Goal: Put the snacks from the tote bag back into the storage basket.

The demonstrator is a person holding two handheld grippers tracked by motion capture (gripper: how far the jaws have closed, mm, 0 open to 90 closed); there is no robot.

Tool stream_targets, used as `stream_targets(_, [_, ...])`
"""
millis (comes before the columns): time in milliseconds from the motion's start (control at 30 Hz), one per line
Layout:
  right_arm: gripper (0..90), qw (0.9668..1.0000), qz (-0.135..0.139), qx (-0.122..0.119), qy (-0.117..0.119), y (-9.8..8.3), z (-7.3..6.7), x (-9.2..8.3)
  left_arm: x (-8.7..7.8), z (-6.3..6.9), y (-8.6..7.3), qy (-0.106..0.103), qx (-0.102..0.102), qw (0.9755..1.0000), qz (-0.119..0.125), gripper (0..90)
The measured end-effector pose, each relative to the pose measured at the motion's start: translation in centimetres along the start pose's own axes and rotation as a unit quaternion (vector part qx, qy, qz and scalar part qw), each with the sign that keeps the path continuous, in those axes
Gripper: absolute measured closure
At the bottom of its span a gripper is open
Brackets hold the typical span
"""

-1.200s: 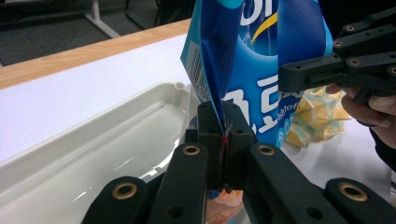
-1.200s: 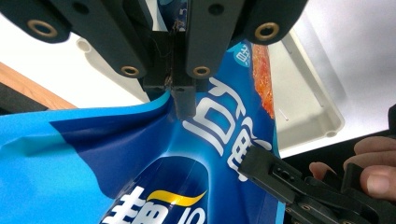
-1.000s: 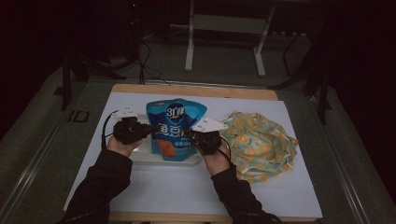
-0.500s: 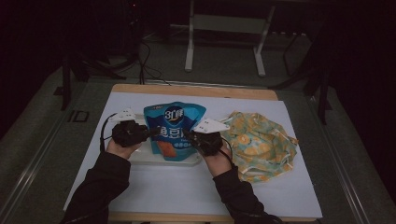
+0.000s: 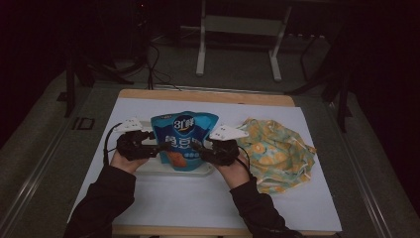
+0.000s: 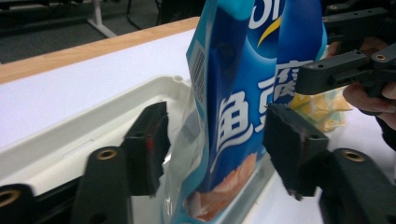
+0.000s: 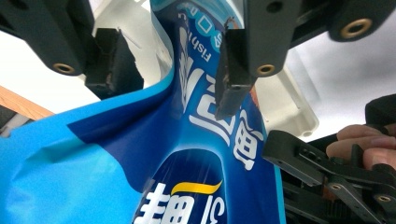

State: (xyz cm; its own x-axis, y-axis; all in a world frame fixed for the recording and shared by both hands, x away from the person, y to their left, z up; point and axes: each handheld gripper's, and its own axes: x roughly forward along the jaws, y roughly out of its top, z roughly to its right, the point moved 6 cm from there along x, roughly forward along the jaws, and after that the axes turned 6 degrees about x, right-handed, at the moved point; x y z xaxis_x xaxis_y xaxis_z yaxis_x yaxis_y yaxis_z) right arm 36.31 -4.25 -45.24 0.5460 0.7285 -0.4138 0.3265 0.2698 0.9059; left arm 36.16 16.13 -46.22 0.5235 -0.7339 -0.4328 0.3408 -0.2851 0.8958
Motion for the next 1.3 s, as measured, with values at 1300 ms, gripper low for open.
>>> stream_targets(1300, [16.1,0.9998,-0.013,0.002,0.017,-3.0,1.0,-4.6,-3.0,4.0,-4.3,-0.008,-0.012,0.9998,0.013,2.4])
